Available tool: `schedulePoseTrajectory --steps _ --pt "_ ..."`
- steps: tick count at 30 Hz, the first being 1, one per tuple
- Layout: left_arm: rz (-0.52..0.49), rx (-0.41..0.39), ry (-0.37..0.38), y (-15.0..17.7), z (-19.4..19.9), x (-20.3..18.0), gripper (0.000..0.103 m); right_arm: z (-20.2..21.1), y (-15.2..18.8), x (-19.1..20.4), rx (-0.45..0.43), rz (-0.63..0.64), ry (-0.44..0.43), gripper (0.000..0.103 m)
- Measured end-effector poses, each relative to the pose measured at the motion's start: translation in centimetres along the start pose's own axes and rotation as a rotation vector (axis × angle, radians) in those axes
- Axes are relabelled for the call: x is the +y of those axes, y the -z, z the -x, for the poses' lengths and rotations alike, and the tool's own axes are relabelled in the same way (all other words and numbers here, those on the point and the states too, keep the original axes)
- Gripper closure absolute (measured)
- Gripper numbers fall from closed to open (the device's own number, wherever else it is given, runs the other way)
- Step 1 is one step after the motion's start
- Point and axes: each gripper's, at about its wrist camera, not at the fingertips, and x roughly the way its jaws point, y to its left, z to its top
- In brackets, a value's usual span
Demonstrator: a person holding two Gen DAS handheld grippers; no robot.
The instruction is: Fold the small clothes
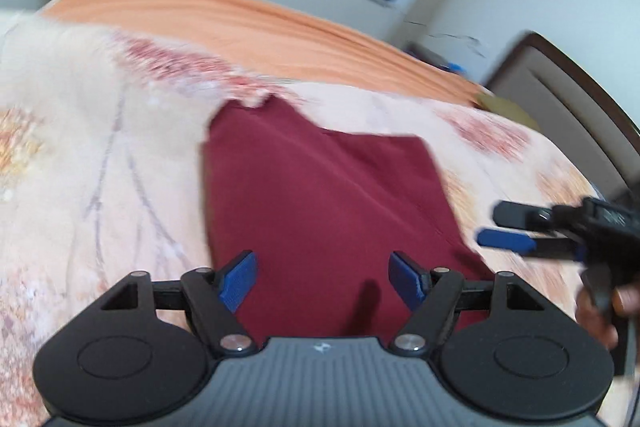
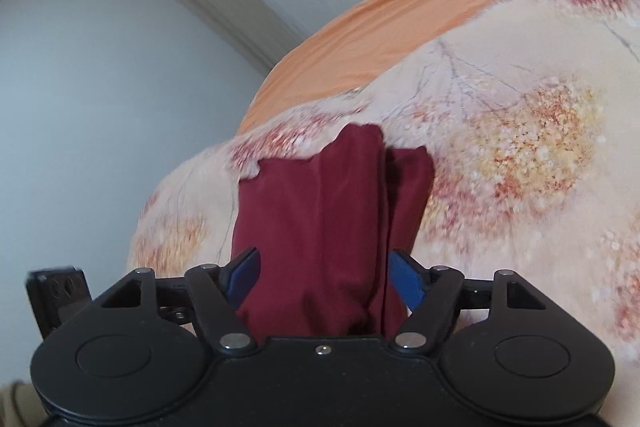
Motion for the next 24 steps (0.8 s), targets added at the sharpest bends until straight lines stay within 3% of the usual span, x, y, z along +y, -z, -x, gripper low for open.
schedulePoseTrajectory --steps 3,5,11,24 --pt "0.007 0.007 -0.04 -0.7 -0.8 0.6 0.026 -1.5 -1.1 0.5 -0.005 0.026 -0.016 0.029" --pt "0.017 0.018 -0.073 -0.9 -1.4 1.1 0.026 -2.7 -1.3 0.6 0.021 0.055 0.021 0.029" --pt "0.055 0.049 -0.064 -0.3 -1.4 2.8 0.022 -3.8 0.0 -1.9 0.067 -0.047 0.065 0.025" --pt "0.096 0.083 0.023 -0.2 -2.9 4.7 0.016 -5.0 0.5 -4.5 0.06 -0.2 -0.064 0.013"
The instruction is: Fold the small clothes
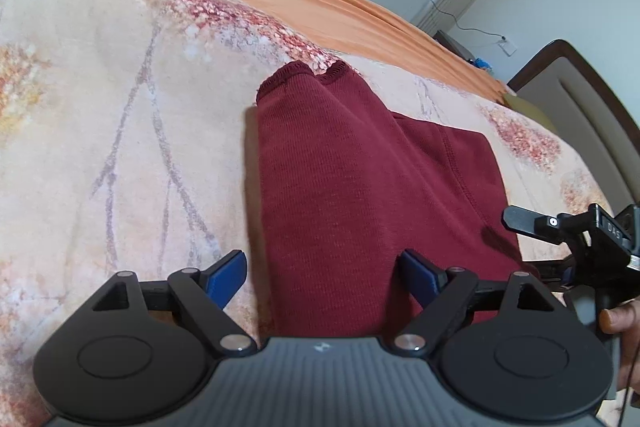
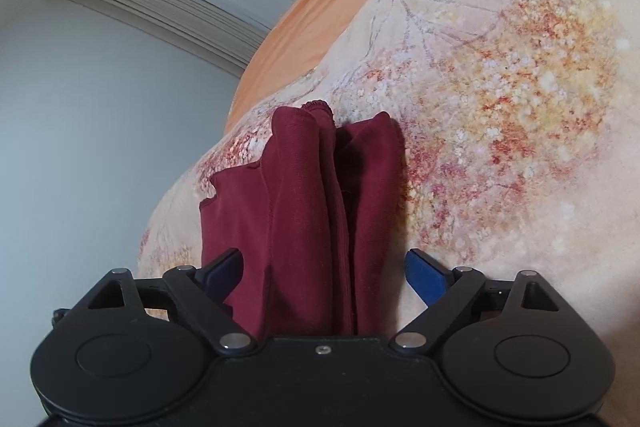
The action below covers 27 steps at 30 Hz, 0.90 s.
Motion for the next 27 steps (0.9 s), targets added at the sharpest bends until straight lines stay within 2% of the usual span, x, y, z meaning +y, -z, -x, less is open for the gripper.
schedulePoseTrajectory --steps 4,6,8,9,11,13,16,18,22,24,27 --pt "0.009 0.018 0.07 -0.2 -0.8 0.3 0.016 -1.1 -0.5 0.3 0.017 0.011 -0.033 0.014" --pt "-0.01 0.026 0.074 -0.1 -1.3 0.2 0.014 -1.6 -0.6 0.5 0.033 0.025 -0.027 0.016" --pt "-0.001 0.029 0.081 -0.2 -1.6 0.2 0.013 -2.1 -0.6 0.7 0.044 0.035 -0.016 0.023" --pt "0.008 0.03 0.087 -0.2 -1.7 0.3 0.013 -2.1 -0.6 0.7 0.109 0.007 -0.038 0.025" --pt "0.019 0.033 0.098 -0.3 -1.9 0.2 0.013 -2.2 -0.4 0.7 0.118 -0.001 -0.038 0.041" --pt "0.023 0.038 0.109 -0.5 -2.0 0.1 0.015 -2.0 -0.2 0.6 0.128 -0.002 -0.044 0.049" --pt "0.007 0.044 0.099 -0.6 -2.2 -0.4 0.023 -1.9 0.0 0.5 0.132 -0.001 -0.048 0.058" --pt "-0.002 0.043 0.099 -0.7 -2.1 -0.6 0.038 -1.7 0.0 0.7 0.133 0.015 -0.038 0.064" --pt "-0.018 0.028 0.088 -0.9 -1.4 -1.2 0.058 -1.4 0.3 1.8 0.129 0.056 -0.013 0.071" --pt "-0.022 0.016 0.086 -1.0 -0.6 -1.6 0.064 -1.1 0.4 2.4 0.122 0.052 -0.012 0.072" --pt "-0.019 -0.009 0.085 -0.9 1.1 -2.3 0.065 -0.2 0.8 3.8 0.112 0.063 -0.021 0.072"
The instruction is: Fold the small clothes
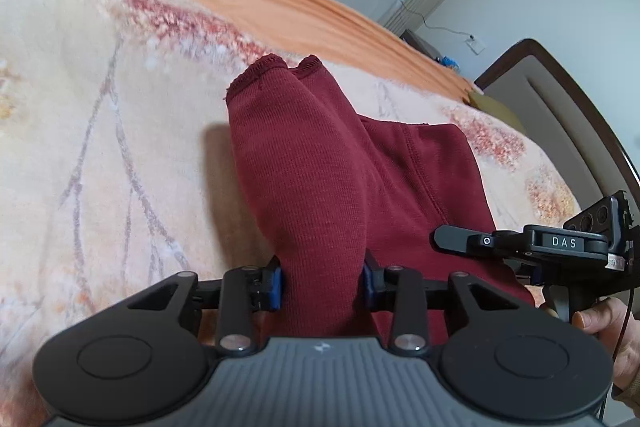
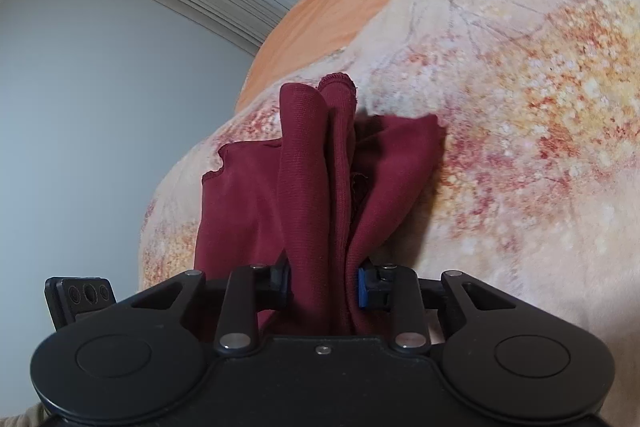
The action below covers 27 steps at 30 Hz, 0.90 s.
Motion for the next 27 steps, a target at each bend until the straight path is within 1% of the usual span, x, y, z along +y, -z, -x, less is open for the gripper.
schedulePoseTrajectory --steps 3,5,9,12,15,18,20,22,24,25,26,27 --pt "0.013 -0.016 0.003 0.7 2.0 -0.6 0.065 0.8 0.8 1.3 0.007 0.006 -0.006 0.072" --pt "0.019 -0.027 0.0 1.6 4.0 -0.8 0.065 1.4 1.7 2.7 0.03 0.031 -0.004 0.073" --pt "0.051 -0.047 -0.022 4.6 9.2 -0.4 0.065 2.2 4.2 5.7 0.088 0.073 -0.029 0.072" --pt "0.11 -0.054 -0.066 7.3 13.4 1.2 0.065 0.9 6.9 8.6 0.15 0.102 -0.051 0.072" --pt "0.154 -0.067 -0.144 9.4 17.9 3.0 0.065 -1.9 9.5 12.0 0.219 0.119 -0.09 0.072" --pt "0.202 -0.091 -0.23 10.8 22.6 5.6 0.065 -5.8 11.8 15.8 0.292 0.139 -0.142 0.072" --pt "0.224 -0.104 -0.278 11.4 25.0 7.6 0.064 -8.8 12.9 18.3 0.337 0.167 -0.177 0.072" --pt "0.23 -0.113 -0.314 12.1 26.1 10.0 0.064 -12.0 13.8 20.4 0.373 0.215 -0.2 0.072" --pt "0.284 -0.138 -0.312 13.0 26.3 13.0 0.064 -15.1 14.7 21.2 0.398 0.241 -0.203 0.072" --pt "0.307 -0.142 -0.31 13.7 26.1 14.3 0.064 -16.5 15.4 21.0 0.404 0.253 -0.199 0.072" --pt "0.33 -0.132 -0.306 14.1 25.7 15.4 0.063 -17.8 15.8 20.6 0.421 0.24 -0.181 0.071" --pt "0.337 -0.121 -0.301 14.5 25.3 16.3 0.06 -18.9 16.0 19.9 0.432 0.227 -0.157 0.071"
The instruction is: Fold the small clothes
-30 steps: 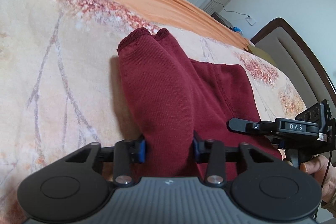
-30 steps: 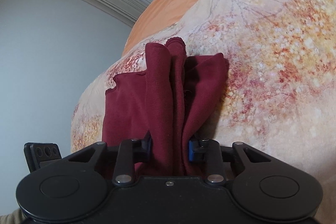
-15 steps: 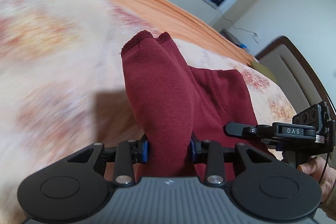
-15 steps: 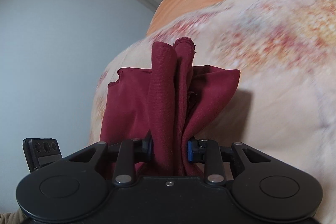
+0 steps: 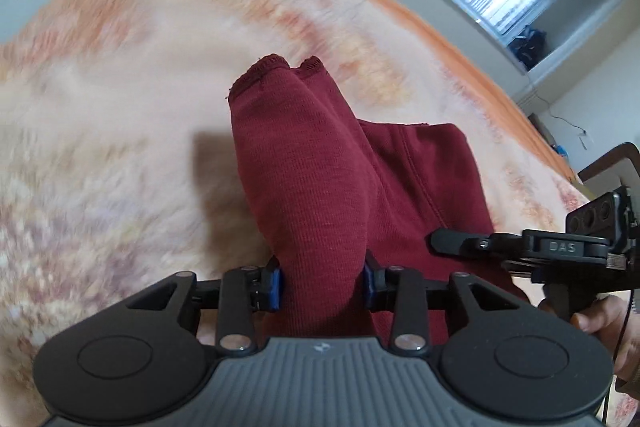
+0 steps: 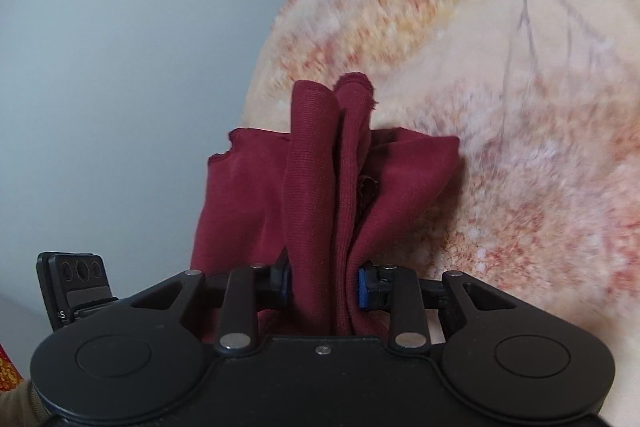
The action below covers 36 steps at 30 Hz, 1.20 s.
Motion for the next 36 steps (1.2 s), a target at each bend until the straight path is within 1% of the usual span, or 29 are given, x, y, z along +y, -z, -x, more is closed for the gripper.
schedulePoseTrajectory --steps 1,3,4,5,6,8,10,12,13,16,18,20,23,26,27,30,33,36 --pt "-0.003 -0.005 0.006 0.4 -0.3 0.3 0.058 -0.6 0.4 -0.4 0.005 -0.005 0.017 0.069" --pt "0.003 -0.011 0.015 0.5 -0.5 0.6 0.047 -0.6 0.6 -1.3 -0.003 -0.035 0.029 0.062" --pt "0.005 -0.015 0.017 0.6 -0.3 0.7 0.044 -0.2 0.7 -1.8 -0.009 -0.07 0.034 0.049" --pt "0.007 -0.019 0.016 0.6 -0.1 0.7 0.037 0.5 0.9 -1.9 -0.021 -0.08 0.04 0.044" --pt "0.005 -0.023 0.018 0.6 0.3 0.7 0.031 1.2 1.0 -1.9 -0.036 -0.078 0.055 0.044" --pt "-0.006 -0.026 0.015 0.6 1.2 1.1 0.023 3.0 1.5 -1.4 -0.053 -0.082 0.089 0.044" --pt "-0.007 -0.018 -0.002 0.7 1.9 1.2 0.021 4.7 2.2 -0.2 -0.078 -0.065 0.13 0.043" --pt "-0.013 0.001 -0.015 1.1 2.4 1.1 0.02 6.2 2.9 1.5 -0.098 -0.044 0.189 0.037" --pt "-0.019 0.005 -0.022 1.3 2.8 0.8 0.02 6.9 3.4 2.3 -0.109 -0.03 0.207 0.033" --pt "-0.041 0.0 -0.029 2.0 4.4 -0.5 0.015 8.7 4.9 5.1 -0.135 0.001 0.245 0.02" --pt "-0.057 -0.011 -0.034 2.6 5.8 -1.7 0.013 9.9 5.9 7.0 -0.143 0.024 0.259 0.016" --pt "-0.07 -0.016 -0.034 3.5 7.5 -2.9 0.011 10.6 6.5 8.8 -0.141 0.046 0.283 0.006" --pt "-0.093 -0.022 -0.053 4.7 9.8 -5.4 0.009 12.5 7.7 11.6 -0.139 0.099 0.311 0.003" --pt "-0.101 -0.05 -0.079 6.1 13.0 -8.1 0.006 14.8 9.0 14.3 -0.135 0.154 0.339 0.001" --pt "-0.095 -0.057 -0.082 6.5 14.0 -8.8 0.004 15.7 9.5 15.1 -0.13 0.174 0.343 0.001" --pt "-0.063 -0.069 -0.1 7.7 16.8 -10.9 0.003 17.9 10.7 17.2 -0.122 0.216 0.356 0.001" --pt "-0.033 -0.078 -0.125 8.9 19.3 -12.7 0.002 20.2 12.0 18.9 -0.113 0.228 0.377 0.001" --pt "-0.015 -0.098 -0.139 9.9 21.9 -14.3 0.001 22.6 13.0 20.3 -0.104 0.233 0.366 0.001"
